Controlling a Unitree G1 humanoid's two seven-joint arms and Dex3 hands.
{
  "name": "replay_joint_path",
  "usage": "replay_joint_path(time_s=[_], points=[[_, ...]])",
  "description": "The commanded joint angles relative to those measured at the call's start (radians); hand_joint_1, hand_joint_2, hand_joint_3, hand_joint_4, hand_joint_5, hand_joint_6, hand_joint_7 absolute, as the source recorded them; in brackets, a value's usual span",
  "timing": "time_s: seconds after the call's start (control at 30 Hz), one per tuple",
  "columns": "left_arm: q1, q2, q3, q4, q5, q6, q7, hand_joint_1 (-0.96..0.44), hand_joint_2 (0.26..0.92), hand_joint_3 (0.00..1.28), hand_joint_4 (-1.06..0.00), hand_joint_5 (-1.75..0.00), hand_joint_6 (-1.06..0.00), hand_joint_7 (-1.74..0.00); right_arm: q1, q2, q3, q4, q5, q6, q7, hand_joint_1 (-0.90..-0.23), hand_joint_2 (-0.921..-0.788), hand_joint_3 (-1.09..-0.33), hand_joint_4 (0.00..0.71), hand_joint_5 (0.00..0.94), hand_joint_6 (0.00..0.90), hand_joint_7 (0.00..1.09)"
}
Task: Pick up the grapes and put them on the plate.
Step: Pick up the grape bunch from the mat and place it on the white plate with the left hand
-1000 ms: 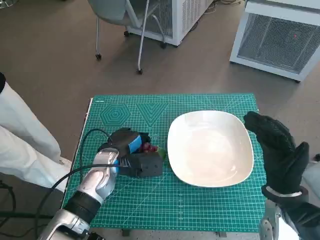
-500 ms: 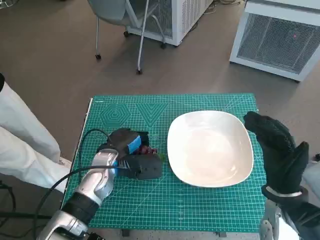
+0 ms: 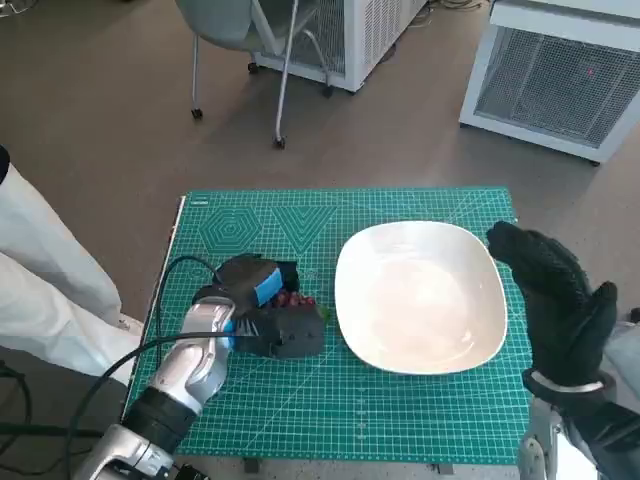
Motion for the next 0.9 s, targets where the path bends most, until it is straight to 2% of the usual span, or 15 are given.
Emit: replay_joint_path(time_s=[0.03,0.57,0.9], points=[[0.013,0.014,0.012,-0.018,-0.011,-0.003,-0.007,0.00,0.920,0.18,-0.46,-1.58,-0.65,-0.96,0.003,0.004,0.004,0.018,0.001,0.009,0.009,-0.459,-0.921,-0.544,0.653,0.001,0.243,0.78],[0.011,0.025,0.016,-0.051,-0.004,0.007,-0.021,0.00,0.920,0.17,-0.49,-1.56,-0.65,-0.96,-0.002,0.005,0.005,0.022,0.005,0.008,0.012,-0.463,-0.921,-0.541,0.654,0.002,0.243,0.78],[0.036,0.047,0.041,-0.178,-0.005,0.034,-0.059,0.00,0.919,0.13,-0.56,-1.48,-0.68,-0.93,-0.003,0.007,0.003,0.027,0.004,0.001,0.014,-0.462,-0.921,-0.542,0.653,0.002,0.243,0.78]])
